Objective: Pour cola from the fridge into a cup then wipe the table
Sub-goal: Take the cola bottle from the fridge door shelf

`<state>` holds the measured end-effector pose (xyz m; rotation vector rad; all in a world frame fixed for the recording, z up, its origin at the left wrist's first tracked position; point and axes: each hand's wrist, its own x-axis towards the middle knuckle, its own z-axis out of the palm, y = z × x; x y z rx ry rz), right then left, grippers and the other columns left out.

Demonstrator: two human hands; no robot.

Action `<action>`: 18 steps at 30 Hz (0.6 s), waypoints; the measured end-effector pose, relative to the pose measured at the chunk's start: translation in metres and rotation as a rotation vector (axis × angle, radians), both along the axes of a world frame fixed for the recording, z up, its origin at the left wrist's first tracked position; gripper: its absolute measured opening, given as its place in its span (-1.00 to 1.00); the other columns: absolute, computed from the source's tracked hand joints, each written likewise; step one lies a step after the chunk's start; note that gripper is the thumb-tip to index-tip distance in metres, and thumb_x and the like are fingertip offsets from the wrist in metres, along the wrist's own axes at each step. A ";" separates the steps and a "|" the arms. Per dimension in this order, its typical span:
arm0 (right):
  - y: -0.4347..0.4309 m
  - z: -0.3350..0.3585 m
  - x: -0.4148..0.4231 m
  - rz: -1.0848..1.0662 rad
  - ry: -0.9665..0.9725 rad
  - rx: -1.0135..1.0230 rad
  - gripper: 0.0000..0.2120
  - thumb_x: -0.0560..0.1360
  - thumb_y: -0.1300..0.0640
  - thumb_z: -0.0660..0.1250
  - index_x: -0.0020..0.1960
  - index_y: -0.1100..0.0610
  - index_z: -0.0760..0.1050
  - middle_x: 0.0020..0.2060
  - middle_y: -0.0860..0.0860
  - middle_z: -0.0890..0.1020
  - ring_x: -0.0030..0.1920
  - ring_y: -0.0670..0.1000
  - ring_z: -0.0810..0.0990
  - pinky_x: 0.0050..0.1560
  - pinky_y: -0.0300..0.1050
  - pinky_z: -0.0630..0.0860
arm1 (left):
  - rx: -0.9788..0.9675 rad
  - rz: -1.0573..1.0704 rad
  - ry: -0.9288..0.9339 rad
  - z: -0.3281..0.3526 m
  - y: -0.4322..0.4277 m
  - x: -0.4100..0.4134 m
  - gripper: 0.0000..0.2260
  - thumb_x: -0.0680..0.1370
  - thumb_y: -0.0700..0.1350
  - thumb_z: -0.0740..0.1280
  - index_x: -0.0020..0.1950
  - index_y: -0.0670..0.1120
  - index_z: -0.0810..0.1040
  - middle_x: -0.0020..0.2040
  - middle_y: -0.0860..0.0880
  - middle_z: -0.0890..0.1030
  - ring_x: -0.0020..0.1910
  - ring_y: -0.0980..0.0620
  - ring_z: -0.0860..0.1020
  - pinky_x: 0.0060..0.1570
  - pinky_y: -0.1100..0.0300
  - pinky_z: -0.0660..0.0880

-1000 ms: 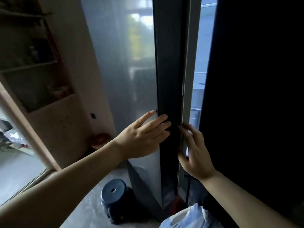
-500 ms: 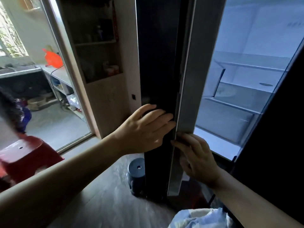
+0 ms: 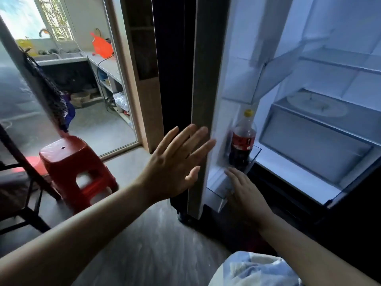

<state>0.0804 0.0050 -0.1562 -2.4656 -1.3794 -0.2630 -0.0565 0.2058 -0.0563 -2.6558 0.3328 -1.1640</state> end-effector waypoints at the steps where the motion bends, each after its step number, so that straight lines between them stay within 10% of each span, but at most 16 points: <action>1: 0.001 -0.012 0.002 -0.013 0.046 -0.079 -0.44 0.56 0.14 0.24 0.50 0.20 0.15 0.49 0.15 0.20 0.50 0.11 0.15 0.51 -0.03 0.06 | -0.014 -0.037 0.038 -0.015 -0.006 -0.003 -0.44 0.51 -0.05 0.25 0.50 -0.05 0.22 0.48 -0.12 0.24 0.48 -0.13 0.20 0.43 -0.11 0.18; 5: 0.011 -0.035 0.007 0.045 0.103 -0.239 -0.43 0.58 0.20 0.09 0.52 0.21 -0.06 0.53 0.15 -0.06 0.53 0.11 -0.16 0.52 -0.04 -0.11 | -0.071 -0.007 0.322 -0.079 -0.036 0.003 -0.44 0.50 -0.06 0.20 0.50 -0.13 0.27 0.51 -0.13 0.27 0.51 -0.09 0.17 0.48 -0.01 0.07; 10: 0.036 -0.033 0.018 0.140 0.181 -0.284 -0.38 0.59 0.23 0.10 0.52 0.16 -0.17 0.52 0.09 -0.15 0.51 0.02 -0.24 0.46 -0.17 -0.25 | -0.370 0.306 0.716 -0.142 -0.039 0.029 -0.35 0.62 0.06 0.10 0.56 -0.17 -0.14 0.58 -0.13 -0.09 0.54 -0.04 -0.19 0.44 0.11 -0.32; 18: 0.064 -0.031 0.051 -0.044 0.080 -0.371 -0.26 0.54 0.19 0.14 0.53 0.07 -0.27 0.53 0.04 -0.22 0.51 0.04 -0.27 0.44 -0.07 -0.30 | -0.362 0.487 0.731 -0.163 0.014 0.042 -0.30 0.61 0.10 0.08 0.55 -0.19 -0.23 0.57 -0.16 -0.20 0.53 -0.10 -0.26 0.45 0.01 -0.32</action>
